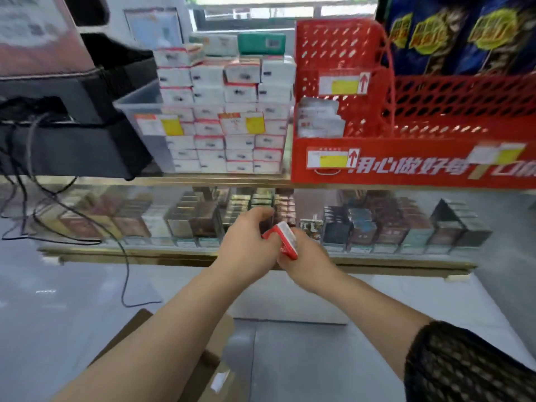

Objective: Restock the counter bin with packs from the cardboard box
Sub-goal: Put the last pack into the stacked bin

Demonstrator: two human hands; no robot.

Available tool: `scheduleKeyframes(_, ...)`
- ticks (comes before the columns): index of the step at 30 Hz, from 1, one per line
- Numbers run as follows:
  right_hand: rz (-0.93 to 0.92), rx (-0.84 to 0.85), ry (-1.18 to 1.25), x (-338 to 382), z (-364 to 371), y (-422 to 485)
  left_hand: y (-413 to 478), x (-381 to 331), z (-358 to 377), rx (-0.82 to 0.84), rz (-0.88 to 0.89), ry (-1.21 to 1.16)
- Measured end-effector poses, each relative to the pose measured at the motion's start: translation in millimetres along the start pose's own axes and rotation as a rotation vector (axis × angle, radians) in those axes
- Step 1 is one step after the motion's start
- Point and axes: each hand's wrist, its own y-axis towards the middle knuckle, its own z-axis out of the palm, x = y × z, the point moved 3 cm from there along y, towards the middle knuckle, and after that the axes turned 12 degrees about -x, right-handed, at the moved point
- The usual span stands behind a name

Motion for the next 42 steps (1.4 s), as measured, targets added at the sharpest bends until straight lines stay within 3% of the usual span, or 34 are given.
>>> scheduleKeyframes(11, -0.206, -0.053, 0.048, 155.5, -115.1, 29.8, 51.4, -105.9, -117.1, -0.177, 0.125, -0.139)
scheduleKeyframes(22, -0.322, -0.103, -0.011, 258.5, -164.5, 85.1, 133.4, -143.2, -205.7, -0.142, 0.267, -0.204)
scheduleKeyframes(27, -0.266, -0.151, 0.064, 288.4, -168.3, 118.1, 169.3, -145.8, -231.2, -0.117, 0.358, -0.225)
scheduleKeyframes(34, -0.027, -0.124, 0.352, 305.5, -155.0, 162.9, 206.6, -154.3, -224.0, 0.064, 0.680, 0.159)
scheduleKeyframes(42, 0.068, 0.018, 0.535, 312.0, -157.9, 185.6, 235.9, -164.9, -200.1, -0.018, 0.751, 0.229)
